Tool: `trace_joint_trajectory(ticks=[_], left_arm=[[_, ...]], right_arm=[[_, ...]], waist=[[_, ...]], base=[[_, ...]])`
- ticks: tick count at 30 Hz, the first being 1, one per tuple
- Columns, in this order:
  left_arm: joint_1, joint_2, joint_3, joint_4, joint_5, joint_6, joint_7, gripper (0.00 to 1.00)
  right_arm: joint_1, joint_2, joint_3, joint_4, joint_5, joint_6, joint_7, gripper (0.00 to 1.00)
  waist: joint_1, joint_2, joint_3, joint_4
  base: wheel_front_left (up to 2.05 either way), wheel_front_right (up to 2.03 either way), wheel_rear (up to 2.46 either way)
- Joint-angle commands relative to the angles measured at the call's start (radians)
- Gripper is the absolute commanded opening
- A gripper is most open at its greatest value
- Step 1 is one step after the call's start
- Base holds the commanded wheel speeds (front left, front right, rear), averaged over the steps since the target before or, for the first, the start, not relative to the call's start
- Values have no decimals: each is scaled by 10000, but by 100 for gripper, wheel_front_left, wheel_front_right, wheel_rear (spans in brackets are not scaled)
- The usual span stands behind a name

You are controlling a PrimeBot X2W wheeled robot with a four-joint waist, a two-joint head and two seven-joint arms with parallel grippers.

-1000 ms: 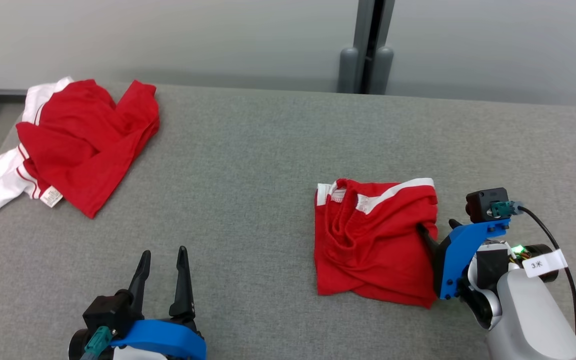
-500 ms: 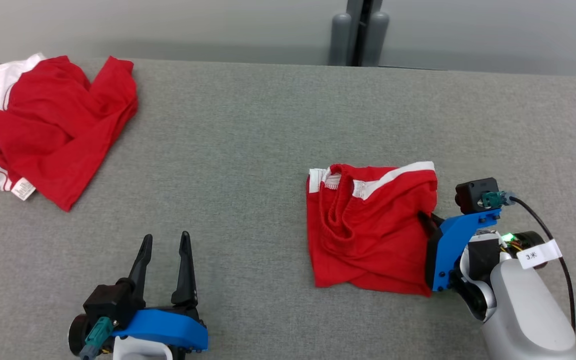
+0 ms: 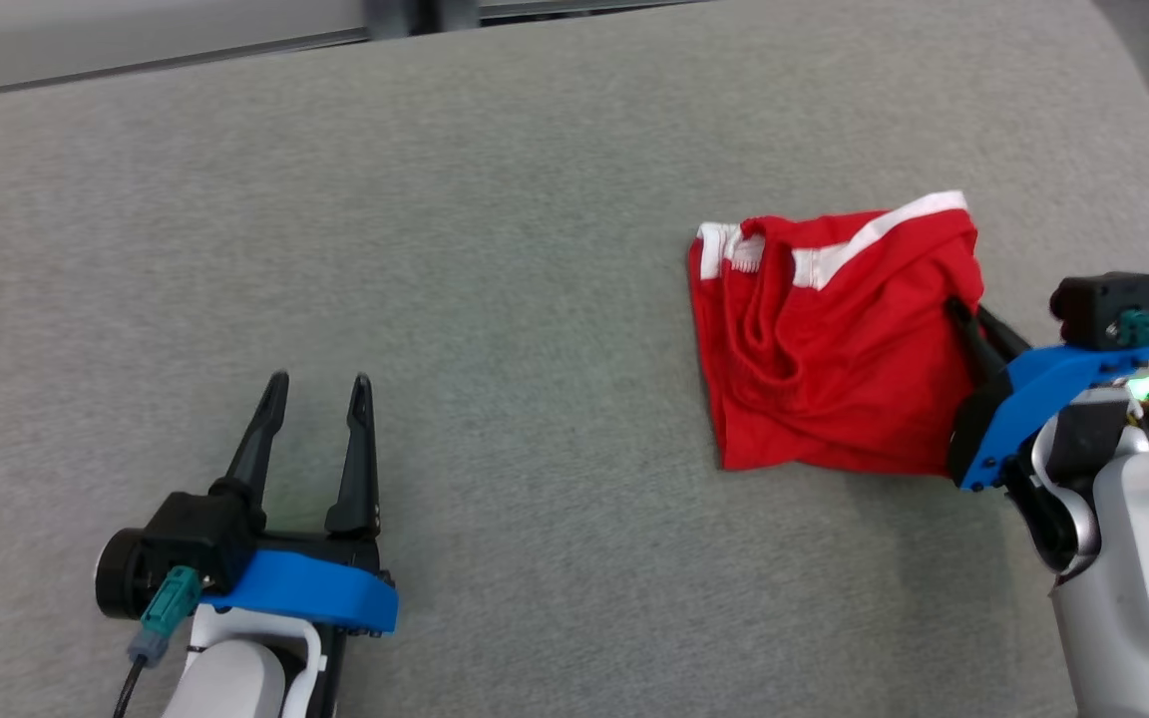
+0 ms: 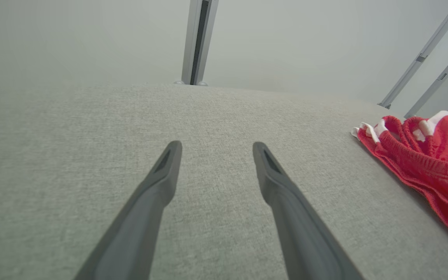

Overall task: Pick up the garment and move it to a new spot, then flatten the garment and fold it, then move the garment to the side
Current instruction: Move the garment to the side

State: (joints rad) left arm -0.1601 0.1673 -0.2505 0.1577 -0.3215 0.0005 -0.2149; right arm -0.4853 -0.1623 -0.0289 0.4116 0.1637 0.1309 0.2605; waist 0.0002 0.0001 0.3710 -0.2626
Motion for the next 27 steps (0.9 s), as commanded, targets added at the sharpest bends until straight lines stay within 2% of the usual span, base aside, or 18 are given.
trace_joint_trajectory(ticks=[1,6,11,15,27], left_arm=[[-171,118,-37,-128,93,39,93,100],[-423,456,-102,-552,280,60,553,100],[-504,615,-262,-773,395,32,899,100],[-529,765,-251,-891,414,97,1032,100],[-503,814,-172,-1253,342,298,1002,100]], right_arm=[[-174,70,-109,-65,81,-3,-138,0],[-337,261,-412,25,136,-1,-596,0],[-679,228,-422,356,138,-3,-851,0],[-1301,-126,-551,819,52,-3,-803,0],[-3130,-2067,-1920,2162,-1080,-3,-417,0]], waist=[[-2,-1,80,-337],[-2,-1,706,-1188],[-2,-1,1068,-1363],[-2,-1,1212,-1098],[-2,-1,1558,331]], base=[[0,0,0],[0,0,0],[0,0,0],[0,0,0],[0,0,0]])
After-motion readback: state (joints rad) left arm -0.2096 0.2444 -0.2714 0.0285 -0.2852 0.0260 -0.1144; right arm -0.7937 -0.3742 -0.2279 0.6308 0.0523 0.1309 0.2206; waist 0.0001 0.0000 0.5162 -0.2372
